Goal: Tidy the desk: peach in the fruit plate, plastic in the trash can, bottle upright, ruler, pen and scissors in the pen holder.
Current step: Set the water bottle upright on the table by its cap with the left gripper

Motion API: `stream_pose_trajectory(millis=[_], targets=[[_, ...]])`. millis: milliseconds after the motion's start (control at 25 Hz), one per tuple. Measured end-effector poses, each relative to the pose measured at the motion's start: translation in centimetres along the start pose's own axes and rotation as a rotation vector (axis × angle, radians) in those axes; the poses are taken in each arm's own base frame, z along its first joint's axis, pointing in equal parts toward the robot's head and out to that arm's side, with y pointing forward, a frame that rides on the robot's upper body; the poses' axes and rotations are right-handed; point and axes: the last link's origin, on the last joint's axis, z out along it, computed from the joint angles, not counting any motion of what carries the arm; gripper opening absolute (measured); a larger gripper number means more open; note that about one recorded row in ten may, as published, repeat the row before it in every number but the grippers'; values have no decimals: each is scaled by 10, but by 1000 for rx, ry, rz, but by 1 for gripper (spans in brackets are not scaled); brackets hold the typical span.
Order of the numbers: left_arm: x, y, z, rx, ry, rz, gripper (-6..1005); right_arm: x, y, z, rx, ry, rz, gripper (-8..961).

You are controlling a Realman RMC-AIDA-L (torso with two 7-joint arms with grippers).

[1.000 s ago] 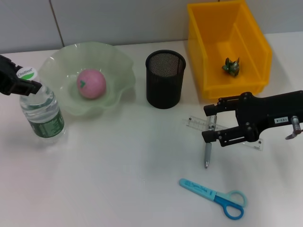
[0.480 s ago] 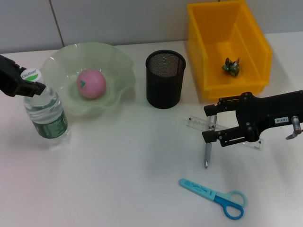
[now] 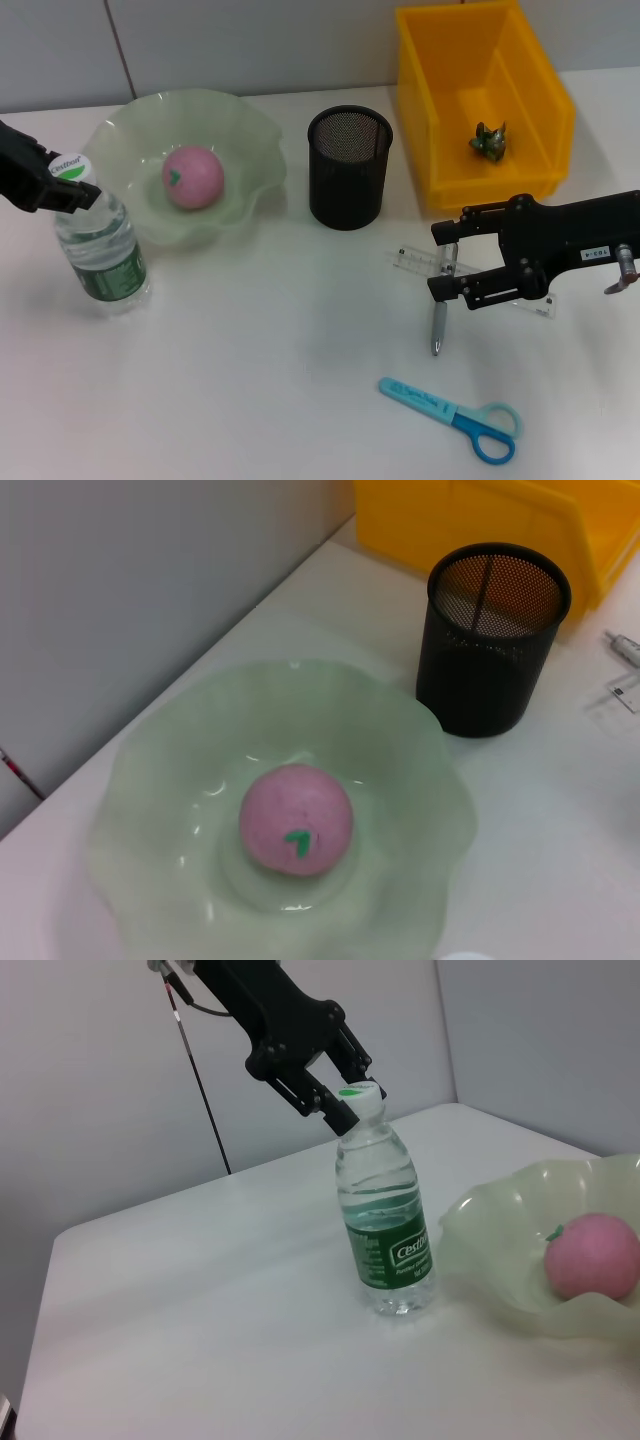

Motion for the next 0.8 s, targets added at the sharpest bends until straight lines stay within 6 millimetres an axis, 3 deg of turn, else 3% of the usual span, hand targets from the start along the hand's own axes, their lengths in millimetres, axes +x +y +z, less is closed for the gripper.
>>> stream_pose_trajectory(millis=[800], targets=[[2,2,2,-5,-8,14,435,1,1,0,-3,4,-3,769]])
